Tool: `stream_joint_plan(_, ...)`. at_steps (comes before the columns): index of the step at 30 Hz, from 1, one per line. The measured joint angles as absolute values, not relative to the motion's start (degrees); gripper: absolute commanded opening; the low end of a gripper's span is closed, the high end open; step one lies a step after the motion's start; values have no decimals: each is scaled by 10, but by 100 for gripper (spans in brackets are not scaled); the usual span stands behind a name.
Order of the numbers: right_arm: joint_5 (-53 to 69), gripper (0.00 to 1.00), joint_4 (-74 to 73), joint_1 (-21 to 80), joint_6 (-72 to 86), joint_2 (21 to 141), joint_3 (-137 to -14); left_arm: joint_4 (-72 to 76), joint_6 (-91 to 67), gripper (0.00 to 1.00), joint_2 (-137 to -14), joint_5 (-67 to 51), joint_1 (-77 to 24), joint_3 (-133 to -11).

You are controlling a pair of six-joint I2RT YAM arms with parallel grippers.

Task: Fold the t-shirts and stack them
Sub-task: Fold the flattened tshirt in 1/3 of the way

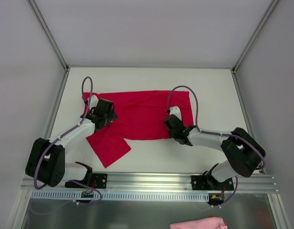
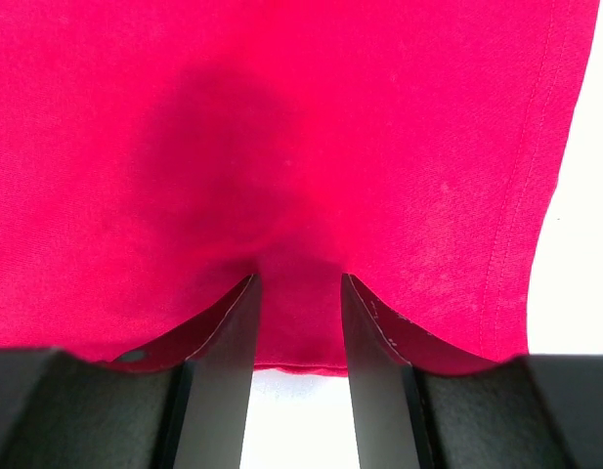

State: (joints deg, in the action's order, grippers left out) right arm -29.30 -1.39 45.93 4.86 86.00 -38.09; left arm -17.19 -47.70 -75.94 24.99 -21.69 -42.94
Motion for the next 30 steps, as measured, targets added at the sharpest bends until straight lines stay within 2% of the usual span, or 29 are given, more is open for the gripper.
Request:
stream_joint_plan(14, -276, 43, -12, 458, 48, 854, -378, -135, -506, 86, -737, 244, -193, -345)
stream_joint_plan(30, -265, 43, -6, 457, 42, 855, -377, -26, -501, 86, -716, 225, -183, -294)
